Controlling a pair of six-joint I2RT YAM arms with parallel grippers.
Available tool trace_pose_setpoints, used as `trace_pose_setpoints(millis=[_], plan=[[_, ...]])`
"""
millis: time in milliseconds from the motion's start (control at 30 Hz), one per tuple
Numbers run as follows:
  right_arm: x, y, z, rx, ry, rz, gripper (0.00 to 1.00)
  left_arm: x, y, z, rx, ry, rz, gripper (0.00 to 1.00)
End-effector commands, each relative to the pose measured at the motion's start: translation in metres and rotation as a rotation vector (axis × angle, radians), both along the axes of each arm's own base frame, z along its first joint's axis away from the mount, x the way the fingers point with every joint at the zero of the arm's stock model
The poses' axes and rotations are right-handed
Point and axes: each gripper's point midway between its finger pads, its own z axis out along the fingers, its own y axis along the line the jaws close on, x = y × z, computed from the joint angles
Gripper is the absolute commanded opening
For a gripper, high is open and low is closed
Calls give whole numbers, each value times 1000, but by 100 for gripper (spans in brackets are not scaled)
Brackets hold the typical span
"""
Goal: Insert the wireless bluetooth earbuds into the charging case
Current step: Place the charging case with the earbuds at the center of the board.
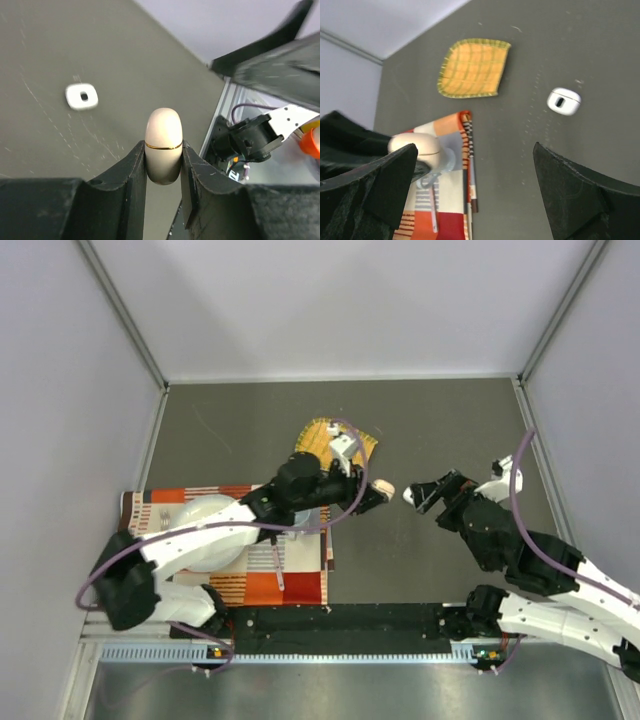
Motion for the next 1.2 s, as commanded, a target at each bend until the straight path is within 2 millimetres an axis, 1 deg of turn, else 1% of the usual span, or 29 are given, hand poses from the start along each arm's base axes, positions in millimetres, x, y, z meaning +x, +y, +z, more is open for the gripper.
trace_pose_setpoints(millis=[0, 67, 100, 133, 167, 200, 233, 267, 300, 333, 367, 433, 467, 500, 600, 633, 667, 700, 800, 833, 900, 1000, 1100, 1133, 1167], plan=[[-5, -42, -10, 71, 33, -169, 99, 7, -39, -33, -33, 264, -31, 0], [-11, -60, -7, 101, 17, -206, 99, 15, -45, -45, -52, 311, 4, 0], [-12, -66, -4, 107, 9, -215, 99, 20, -52, -60, -40, 332, 12, 0], [-16, -75, -1, 123, -5, -223, 99, 23, -60, -59, -43, 350, -5, 0], [-17, -81, 1, 116, -19, -236, 99, 24, -65, -66, -25, 381, -13, 0], [-18, -85, 4, 124, -29, -238, 99, 27, -72, -86, 15, 420, -11, 0], [-20, -90, 7, 129, -40, -239, 99, 28, -80, -85, 12, 426, -35, 0], [-21, -93, 8, 116, -49, -239, 99, 30, -84, -90, 12, 458, -27, 0], [-22, -94, 10, 117, -55, -237, 99, 34, -88, -109, 31, 490, -14, 0], [-23, -96, 12, 121, -59, -234, 99, 38, -94, -110, 23, 494, -10, 0], [-24, -96, 13, 118, -60, -225, 99, 41, -96, -127, 46, 521, 1, 0], [-25, -97, 15, 117, -63, -217, 99, 43, -100, -138, 54, 551, 10, 0], [-26, -96, 14, 115, -61, -209, 99, 45, -101, -150, 69, 573, 22, 0], [-25, -95, 13, 109, -60, -207, 99, 45, -101, -156, 75, 586, 29, 1], [-26, -95, 12, 102, -58, -198, 99, 45, -98, -180, 101, 635, 65, 1], [-26, -95, 12, 101, -58, -196, 99, 44, -97, -183, 105, 648, 70, 2], [-26, -94, 12, 103, -57, -193, 99, 44, -96, -190, 115, 658, 77, 4], [-26, -94, 12, 102, -57, -195, 99, 44, -96, -193, 120, 661, 81, 10], [-26, -94, 11, 96, -56, -196, 99, 46, -92, -206, 160, 675, 110, 15], [-26, -94, 10, 96, -55, -198, 99, 46, -91, -208, 174, 672, 113, 21], [-25, -93, 8, 97, -51, -198, 99, 45, -87, -217, 211, 687, 130, 28], [-25, -92, 6, 100, -47, -200, 99, 47, -81, -224, 245, 682, 154, 38], [-24, -91, 5, 106, -44, -204, 99, 47, -77, -229, 278, 675, 158, 42], [-24, -91, 5, 103, -43, -204, 99, 46, -72, -233, 305, 679, 167, 45], [-24, -91, 6, 104, -45, -205, 99, 46, -70, -234, 316, 674, 175, 58]])
